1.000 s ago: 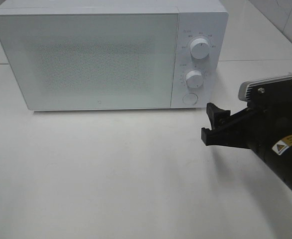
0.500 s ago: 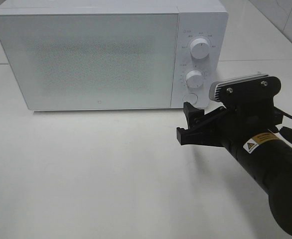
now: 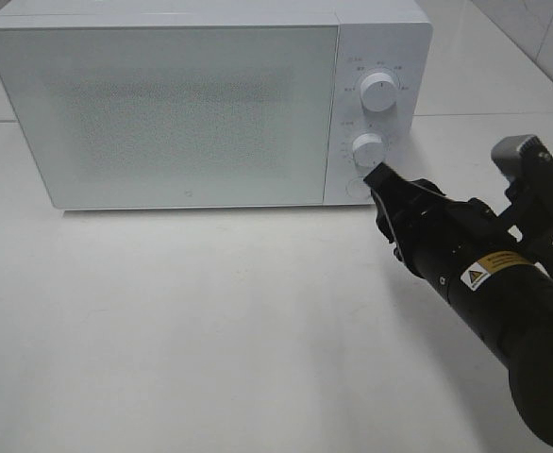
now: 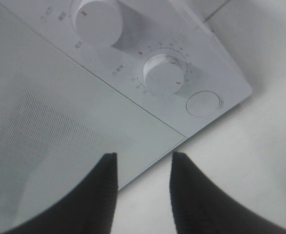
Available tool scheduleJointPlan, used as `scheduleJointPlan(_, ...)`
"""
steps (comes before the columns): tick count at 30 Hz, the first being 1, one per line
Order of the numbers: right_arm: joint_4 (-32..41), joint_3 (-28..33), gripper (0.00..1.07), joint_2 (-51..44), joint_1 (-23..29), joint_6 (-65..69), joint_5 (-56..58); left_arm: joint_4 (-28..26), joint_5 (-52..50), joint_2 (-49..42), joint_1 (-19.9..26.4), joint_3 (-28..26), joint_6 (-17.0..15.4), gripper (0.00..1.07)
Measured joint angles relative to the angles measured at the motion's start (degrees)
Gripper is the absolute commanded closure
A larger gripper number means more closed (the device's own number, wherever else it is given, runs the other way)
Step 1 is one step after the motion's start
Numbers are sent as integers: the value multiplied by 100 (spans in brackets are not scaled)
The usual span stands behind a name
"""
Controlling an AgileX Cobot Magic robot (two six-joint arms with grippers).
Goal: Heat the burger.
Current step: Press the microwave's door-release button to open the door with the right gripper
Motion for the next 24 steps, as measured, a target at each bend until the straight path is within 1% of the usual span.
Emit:
scheduleJointPlan(1, 0, 0, 81, 0, 0, 0, 0, 0, 0, 0, 0, 0, 0, 9)
scheduleJointPlan(2, 0, 0, 89, 0, 0, 762, 0, 0, 0, 0, 0, 0, 0, 9)
scheduleJointPlan(3, 0, 0, 95, 0, 0, 1530, 0, 0, 0, 0, 0, 0, 0, 9)
scheduleJointPlan(4, 0, 0, 95, 0, 0, 1530, 0, 0, 0, 0, 0, 0, 0, 9)
scheduleJointPlan(6, 0, 0, 101, 0, 0, 2406, 0, 0, 0, 0, 0, 0, 0, 9)
scheduleJointPlan(8, 0, 0, 103, 0, 0, 2670, 0, 0, 0, 0, 0, 0, 0, 9)
scheduleJointPlan(9, 0, 0, 107, 0, 0, 3100, 6, 0, 0, 0, 0, 0, 0, 9)
scheduleJointPlan(10, 0, 0, 107, 0, 0, 3100, 6, 0, 0, 0, 0, 0, 0, 9)
scheduleJointPlan(12, 0, 0, 107, 0, 0, 3627, 23, 0, 0, 0, 0, 0, 0, 9)
scheduleJointPlan(15, 52, 0, 107, 0, 0, 3856, 23, 0, 0, 0, 0, 0, 0, 9)
scheduleJointPlan(22, 103, 0, 107, 0, 0, 3930, 34, 0, 0, 0, 0, 0, 0, 9)
scheduleJointPlan(24, 172, -57, 107, 11, 0, 3930, 201, 6, 0, 0, 0, 0, 0, 9)
